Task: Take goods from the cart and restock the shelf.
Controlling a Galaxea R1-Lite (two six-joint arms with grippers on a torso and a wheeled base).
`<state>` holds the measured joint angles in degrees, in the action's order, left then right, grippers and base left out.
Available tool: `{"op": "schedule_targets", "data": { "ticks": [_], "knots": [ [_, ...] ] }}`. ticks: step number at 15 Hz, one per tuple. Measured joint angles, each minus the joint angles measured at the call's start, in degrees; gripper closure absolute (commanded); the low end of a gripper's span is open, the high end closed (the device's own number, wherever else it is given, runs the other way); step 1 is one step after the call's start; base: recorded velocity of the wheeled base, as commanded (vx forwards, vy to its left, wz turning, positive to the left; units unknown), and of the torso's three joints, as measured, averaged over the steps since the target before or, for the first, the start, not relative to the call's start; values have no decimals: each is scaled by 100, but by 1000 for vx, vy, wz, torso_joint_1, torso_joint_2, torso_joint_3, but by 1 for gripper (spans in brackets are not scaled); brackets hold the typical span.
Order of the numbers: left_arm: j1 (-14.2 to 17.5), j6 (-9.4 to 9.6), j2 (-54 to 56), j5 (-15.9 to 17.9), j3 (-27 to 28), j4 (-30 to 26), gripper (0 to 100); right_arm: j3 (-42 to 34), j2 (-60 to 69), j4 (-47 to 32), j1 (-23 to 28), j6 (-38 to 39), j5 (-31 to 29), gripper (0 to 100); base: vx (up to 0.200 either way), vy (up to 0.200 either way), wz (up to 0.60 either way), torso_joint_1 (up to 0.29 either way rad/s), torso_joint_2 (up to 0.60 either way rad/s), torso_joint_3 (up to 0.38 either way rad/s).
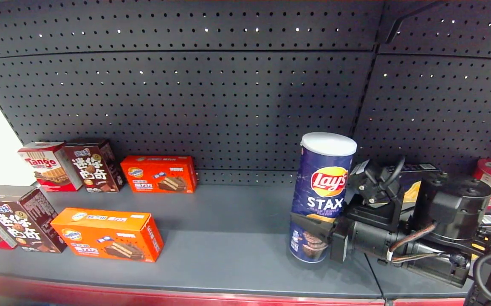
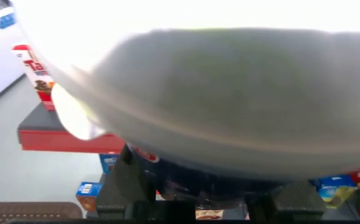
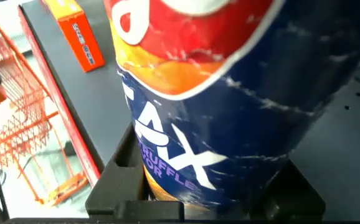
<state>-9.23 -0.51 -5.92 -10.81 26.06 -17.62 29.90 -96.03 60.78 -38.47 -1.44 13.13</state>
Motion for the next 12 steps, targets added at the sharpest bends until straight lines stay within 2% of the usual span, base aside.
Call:
{"op": "schedule_targets", "data": {
  "ticks": [7,12],
  "knots": [
    [0,20,-5,-112,45,-12,100,-557,-603,1050,-450,115,-712,100,0,0,0,0,0,0],
    [0,20,4,-177,52,-17,100,-529,-1136,1547,-614,104,-783,100,0,0,0,0,0,0]
  ]
}}
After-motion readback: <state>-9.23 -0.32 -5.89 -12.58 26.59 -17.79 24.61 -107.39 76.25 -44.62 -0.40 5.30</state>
